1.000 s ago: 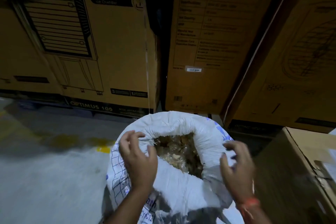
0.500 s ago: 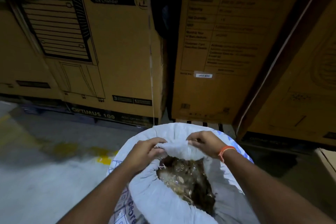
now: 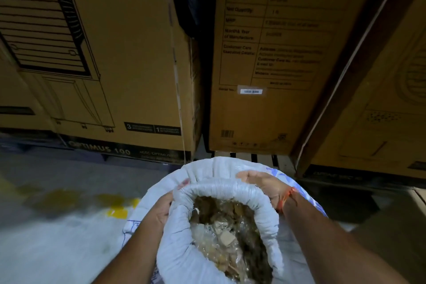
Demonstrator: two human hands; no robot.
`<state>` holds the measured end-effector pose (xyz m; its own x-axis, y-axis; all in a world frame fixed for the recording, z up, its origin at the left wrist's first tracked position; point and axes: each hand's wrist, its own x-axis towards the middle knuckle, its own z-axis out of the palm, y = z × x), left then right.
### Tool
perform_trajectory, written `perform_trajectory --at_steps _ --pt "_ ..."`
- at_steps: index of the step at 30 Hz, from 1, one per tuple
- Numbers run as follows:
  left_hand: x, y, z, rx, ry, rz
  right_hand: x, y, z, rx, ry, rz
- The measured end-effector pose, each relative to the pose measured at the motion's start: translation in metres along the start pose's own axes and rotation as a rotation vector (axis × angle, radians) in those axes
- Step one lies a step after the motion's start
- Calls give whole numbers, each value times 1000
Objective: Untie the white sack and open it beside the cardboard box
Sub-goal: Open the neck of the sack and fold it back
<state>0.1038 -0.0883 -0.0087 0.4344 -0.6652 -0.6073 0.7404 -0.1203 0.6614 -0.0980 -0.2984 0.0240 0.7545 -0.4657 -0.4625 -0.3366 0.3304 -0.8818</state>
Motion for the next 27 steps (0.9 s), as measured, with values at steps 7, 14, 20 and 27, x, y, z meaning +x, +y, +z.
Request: perform_trajectory --at_steps 7,14,20,27 --pt "-1 9 -15 210 -189 8 -11 6 -13 -369 11 -59" --pt "-28 17 -11 1024 -93 216 -38 -5 -1 -913 179 -186" --pt "-123 13 29 1308 653 600 -115 14 12 -1243 574 -88" --pt "-139 -71 30 1540 496 445 -137 51 30 -1235 319 57"
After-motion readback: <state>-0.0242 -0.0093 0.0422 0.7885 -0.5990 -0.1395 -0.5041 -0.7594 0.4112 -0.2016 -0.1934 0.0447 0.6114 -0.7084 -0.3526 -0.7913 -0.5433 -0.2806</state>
